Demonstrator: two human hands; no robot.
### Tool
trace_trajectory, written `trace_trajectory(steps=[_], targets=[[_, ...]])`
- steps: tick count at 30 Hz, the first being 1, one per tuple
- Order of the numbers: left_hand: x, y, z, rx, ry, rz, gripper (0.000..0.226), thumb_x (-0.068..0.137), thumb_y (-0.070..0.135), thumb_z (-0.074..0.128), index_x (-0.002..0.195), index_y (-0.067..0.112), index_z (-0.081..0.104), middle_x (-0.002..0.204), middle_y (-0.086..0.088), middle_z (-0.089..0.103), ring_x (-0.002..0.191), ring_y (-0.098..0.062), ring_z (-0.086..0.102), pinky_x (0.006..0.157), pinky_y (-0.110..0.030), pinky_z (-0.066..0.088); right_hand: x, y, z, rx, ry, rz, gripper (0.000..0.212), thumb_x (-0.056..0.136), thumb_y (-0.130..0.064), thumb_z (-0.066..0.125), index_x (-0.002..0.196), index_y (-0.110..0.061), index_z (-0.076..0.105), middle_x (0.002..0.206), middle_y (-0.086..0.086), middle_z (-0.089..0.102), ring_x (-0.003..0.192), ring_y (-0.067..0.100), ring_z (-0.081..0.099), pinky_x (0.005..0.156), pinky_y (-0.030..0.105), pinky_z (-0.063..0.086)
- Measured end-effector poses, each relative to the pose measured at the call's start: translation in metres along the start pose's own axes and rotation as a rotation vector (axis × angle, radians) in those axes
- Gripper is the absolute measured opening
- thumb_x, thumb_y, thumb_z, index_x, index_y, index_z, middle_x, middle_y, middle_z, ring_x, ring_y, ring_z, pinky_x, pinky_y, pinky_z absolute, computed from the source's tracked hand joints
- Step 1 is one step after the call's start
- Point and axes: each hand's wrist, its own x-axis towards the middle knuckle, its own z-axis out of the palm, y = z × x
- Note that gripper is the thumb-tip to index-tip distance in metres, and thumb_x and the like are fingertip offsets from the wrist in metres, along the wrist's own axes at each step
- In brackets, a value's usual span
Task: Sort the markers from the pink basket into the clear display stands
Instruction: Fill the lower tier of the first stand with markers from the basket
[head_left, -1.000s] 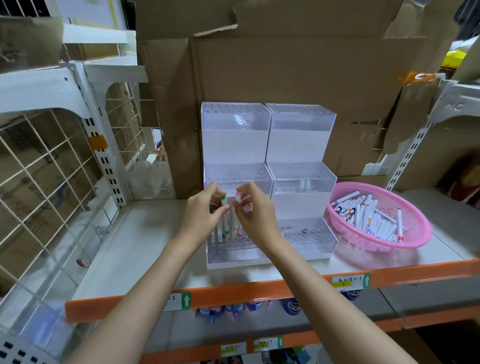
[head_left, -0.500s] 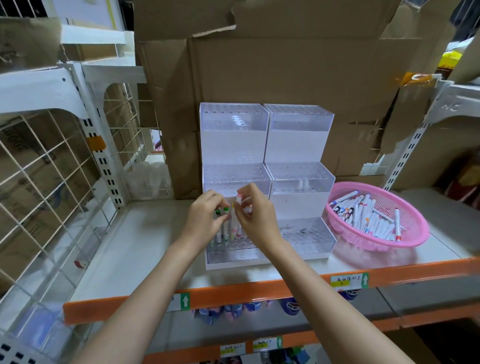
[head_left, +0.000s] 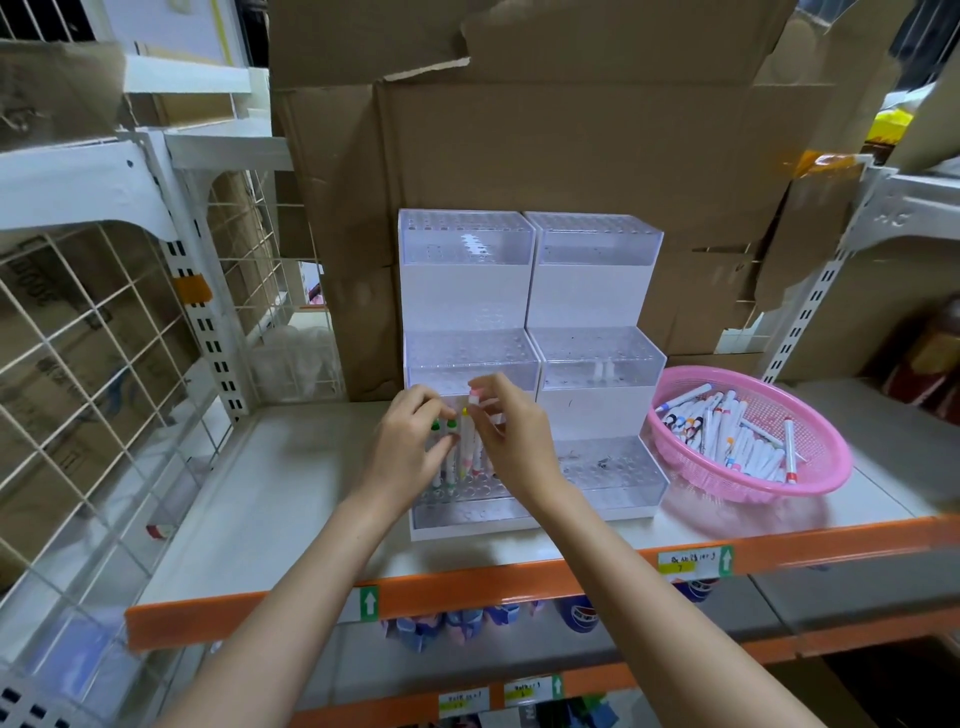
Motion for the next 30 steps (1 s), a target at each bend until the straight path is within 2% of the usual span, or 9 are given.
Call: trace_trajectory(steps=[3,5,12,17,23,30], targets=[[-0.003,0.0,-0.005,0.012,0.012,0.002,0.022,0.072,0.001,0.076,0.091,0.008,0.068,0.089,-0.002,0.058,0.085,-0.018,0.055,0.074,-0.026,0.044,0.0,0.0,0.0,-0.001,-0.008,0.013,0.018,0.093,-0.008,0.058,0.111,-0.012,0.056,0.098,0.001,0.066,0.088,0.015,0.063,0.074,0.025,0.053],[-0.005,0.0,-0.008,0.026,0.006,0.017,0.022,0.073,0.002,0.076,0.092,0.009,0.069,0.089,-0.001,0.059,0.085,-0.018,0.054,0.074,-0.028,0.045,-0.002,0.0,0.0,0.0,-0.004,0.011,0.016,0.093,-0.009,0.058,0.107,-0.013,0.056,0.092,0.002,0.066,0.085,0.016,0.064,0.074,0.03,0.055],[-0.004,0.001,-0.011,0.079,-0.027,0.066,0.016,0.071,-0.001,0.077,0.083,0.005,0.068,0.083,-0.003,0.058,0.078,-0.022,0.054,0.067,-0.036,0.049,-0.003,-0.001,0.002,0.003,0.001,-0.005,0.013,0.091,-0.006,0.06,0.102,-0.013,0.057,0.085,0.001,0.062,0.081,0.019,0.063,0.071,0.039,0.055],[-0.005,0.003,-0.012,0.093,-0.047,0.068,0.015,0.073,-0.001,0.075,0.085,0.006,0.068,0.085,-0.004,0.06,0.079,-0.024,0.056,0.067,-0.037,0.05,-0.003,-0.003,0.002,0.005,0.011,-0.004,0.01,0.093,-0.009,0.057,0.103,-0.011,0.059,0.087,0.004,0.065,0.081,0.021,0.063,0.072,0.039,0.054],[-0.005,0.004,-0.014,0.092,-0.055,0.057,0.016,0.073,-0.002,0.073,0.086,0.006,0.068,0.085,-0.004,0.06,0.079,-0.026,0.056,0.068,-0.037,0.051,-0.002,-0.005,0.001,-0.018,0.009,-0.002,0.005,0.092,-0.007,0.059,0.095,-0.008,0.055,0.085,0.004,0.064,0.076,0.022,0.062,0.069,0.041,0.053],[-0.005,0.005,-0.016,0.097,-0.066,0.043,0.017,0.073,-0.002,0.073,0.087,0.007,0.069,0.086,-0.003,0.061,0.081,-0.024,0.056,0.069,-0.035,0.05,0.003,-0.008,-0.003,-0.044,-0.019,0.002,0.013,0.089,-0.01,0.063,0.088,-0.01,0.05,0.081,0.002,0.062,0.068,0.021,0.06,0.065,0.041,0.052]])
